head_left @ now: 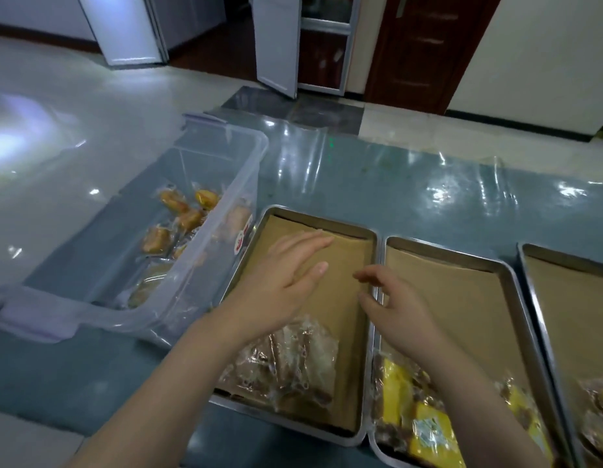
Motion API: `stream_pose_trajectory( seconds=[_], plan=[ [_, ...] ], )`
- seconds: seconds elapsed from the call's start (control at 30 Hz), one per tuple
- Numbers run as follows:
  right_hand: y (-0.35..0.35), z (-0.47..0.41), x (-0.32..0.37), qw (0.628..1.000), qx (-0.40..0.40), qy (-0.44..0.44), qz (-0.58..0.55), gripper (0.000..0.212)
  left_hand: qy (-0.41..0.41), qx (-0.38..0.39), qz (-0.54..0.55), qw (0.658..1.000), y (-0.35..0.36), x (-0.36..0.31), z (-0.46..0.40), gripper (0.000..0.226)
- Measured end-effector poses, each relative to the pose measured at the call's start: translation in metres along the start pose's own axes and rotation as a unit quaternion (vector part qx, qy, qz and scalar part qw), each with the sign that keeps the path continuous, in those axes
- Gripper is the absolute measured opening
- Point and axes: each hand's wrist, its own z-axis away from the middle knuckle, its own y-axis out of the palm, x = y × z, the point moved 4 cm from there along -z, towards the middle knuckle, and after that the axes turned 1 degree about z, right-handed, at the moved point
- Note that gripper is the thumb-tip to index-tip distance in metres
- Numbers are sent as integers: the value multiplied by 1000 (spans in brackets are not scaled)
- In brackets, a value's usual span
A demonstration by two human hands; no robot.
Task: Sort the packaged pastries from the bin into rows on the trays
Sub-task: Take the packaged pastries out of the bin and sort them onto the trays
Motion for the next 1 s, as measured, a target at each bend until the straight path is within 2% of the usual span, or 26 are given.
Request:
stream_pose_trajectory(
  seconds=[0.3, 0.57, 0.73, 0.83, 0.9, 0.93, 1.0],
  plan=[
    [32, -43, 69, 998, -45, -28, -16, 24, 68, 48, -117, 990, -87, 36, -1, 47],
    [104, -76, 162, 998, -42, -32, -45, 24, 58, 60, -137, 987, -188, 128, -4, 44],
    [139, -92, 217, 994, -61, -55, -78, 23, 14, 134, -252, 958, -235, 180, -7, 45],
    [166, -113, 241, 997, -21, -67, -37, 21, -17, 190, -294, 937, -248, 205, -22, 43],
    [187, -136, 247, 995, 55, -58, 63, 24, -45, 228, -319, 919, -247, 224, -36, 39],
    [200, -149, 248, 983, 111, -45, 142, 25, -56, 256, -344, 901, -243, 234, -43, 38],
    [226, -170, 253, 935, 212, -17, 283, 21, -66, 306, -384, 868, -232, 257, -56, 33]
  ],
)
